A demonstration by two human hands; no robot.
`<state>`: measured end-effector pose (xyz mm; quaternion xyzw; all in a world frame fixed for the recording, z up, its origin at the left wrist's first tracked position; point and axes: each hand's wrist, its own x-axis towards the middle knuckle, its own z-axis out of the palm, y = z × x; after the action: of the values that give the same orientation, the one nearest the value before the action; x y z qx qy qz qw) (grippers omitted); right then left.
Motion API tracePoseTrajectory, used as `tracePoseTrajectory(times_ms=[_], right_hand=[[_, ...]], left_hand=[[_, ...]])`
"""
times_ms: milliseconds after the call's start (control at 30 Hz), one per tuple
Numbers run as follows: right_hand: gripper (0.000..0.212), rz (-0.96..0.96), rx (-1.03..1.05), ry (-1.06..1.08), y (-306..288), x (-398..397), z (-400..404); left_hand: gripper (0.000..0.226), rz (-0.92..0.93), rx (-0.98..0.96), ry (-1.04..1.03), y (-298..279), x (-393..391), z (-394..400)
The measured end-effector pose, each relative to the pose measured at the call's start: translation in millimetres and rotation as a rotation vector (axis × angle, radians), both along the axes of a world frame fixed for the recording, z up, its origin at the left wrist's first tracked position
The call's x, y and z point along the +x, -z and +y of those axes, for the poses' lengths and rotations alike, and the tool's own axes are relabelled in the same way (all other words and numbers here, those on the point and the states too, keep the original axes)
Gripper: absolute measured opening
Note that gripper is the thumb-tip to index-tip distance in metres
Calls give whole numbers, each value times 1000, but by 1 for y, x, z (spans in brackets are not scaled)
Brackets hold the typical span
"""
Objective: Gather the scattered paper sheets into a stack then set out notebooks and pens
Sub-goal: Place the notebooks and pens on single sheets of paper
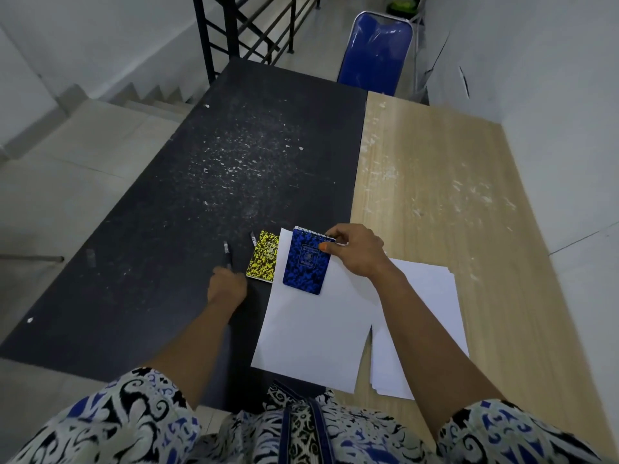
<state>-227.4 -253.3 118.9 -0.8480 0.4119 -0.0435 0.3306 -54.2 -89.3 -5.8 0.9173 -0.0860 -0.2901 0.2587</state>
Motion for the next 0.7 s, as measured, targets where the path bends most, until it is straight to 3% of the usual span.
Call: tracePoseTrajectory(times_ms=[67, 133, 200, 267, 300, 400, 467, 533, 700], right_hand=[[6, -10, 47, -11, 1, 8, -2], [7, -39, 107, -13, 1, 16, -4], [6, -89, 167, -15, 2, 24, -9], [4, -142, 230, -22, 2, 35, -14], [3, -175, 266, -17, 1, 40, -17], [7, -252, 338, 1, 3, 59, -24], [7, -264, 342, 33, 12, 73, -32], [6, -251, 339, 72, 27, 85, -38], [38, -123, 131, 221, 51, 111, -44]], left_hand=[[38, -21, -100, -133, -5, 7, -3], [25, -8, -332, -184, -16, 14, -7], [14, 201, -668, -199, -32, 21, -15], [36, 400, -821, -85, -45, 35, -24], [47, 435, -796, 34, -54, 39, -28], [33, 404, -709, 266, -66, 50, -39], [30, 365, -708, 255, -67, 58, -50], [48, 290, -713, 201, -63, 66, -58], [53, 208, -654, 118, -56, 101, -82]])
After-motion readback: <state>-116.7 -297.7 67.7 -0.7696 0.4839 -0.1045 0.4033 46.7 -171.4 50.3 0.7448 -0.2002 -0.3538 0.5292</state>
